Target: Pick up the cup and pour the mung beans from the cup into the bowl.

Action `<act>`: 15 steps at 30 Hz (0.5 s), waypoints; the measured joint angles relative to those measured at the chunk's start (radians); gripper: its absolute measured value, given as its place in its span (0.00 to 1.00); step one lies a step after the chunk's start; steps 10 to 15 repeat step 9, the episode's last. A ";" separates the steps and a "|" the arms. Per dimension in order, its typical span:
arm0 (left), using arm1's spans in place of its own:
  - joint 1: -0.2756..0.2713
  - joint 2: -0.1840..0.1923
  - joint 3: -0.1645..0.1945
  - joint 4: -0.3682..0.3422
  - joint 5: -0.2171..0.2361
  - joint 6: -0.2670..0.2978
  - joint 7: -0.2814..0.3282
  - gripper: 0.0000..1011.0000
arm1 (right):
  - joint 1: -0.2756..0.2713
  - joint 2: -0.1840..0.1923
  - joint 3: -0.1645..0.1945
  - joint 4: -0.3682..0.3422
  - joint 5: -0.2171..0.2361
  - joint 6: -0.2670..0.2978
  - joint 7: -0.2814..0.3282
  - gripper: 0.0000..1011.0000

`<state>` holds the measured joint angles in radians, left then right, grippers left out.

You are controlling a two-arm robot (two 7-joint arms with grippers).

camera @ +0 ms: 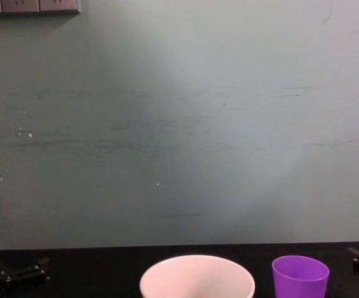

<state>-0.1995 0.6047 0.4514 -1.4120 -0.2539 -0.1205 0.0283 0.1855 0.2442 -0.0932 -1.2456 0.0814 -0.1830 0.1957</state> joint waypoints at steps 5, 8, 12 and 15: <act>0.000 0.000 0.000 0.000 0.000 0.000 0.000 0.99 | 0.000 0.000 0.000 0.000 0.000 0.000 0.000 0.99; 0.000 0.000 0.000 0.000 0.000 0.000 0.000 0.99 | 0.000 0.000 0.000 0.000 0.000 0.000 0.000 0.99; 0.000 0.000 0.000 0.000 0.000 0.000 0.000 0.99 | 0.000 0.000 0.000 0.000 0.000 0.000 0.000 0.99; 0.000 0.000 0.000 0.000 0.000 0.000 0.000 0.99 | 0.000 0.000 0.000 0.000 0.000 0.000 0.000 0.99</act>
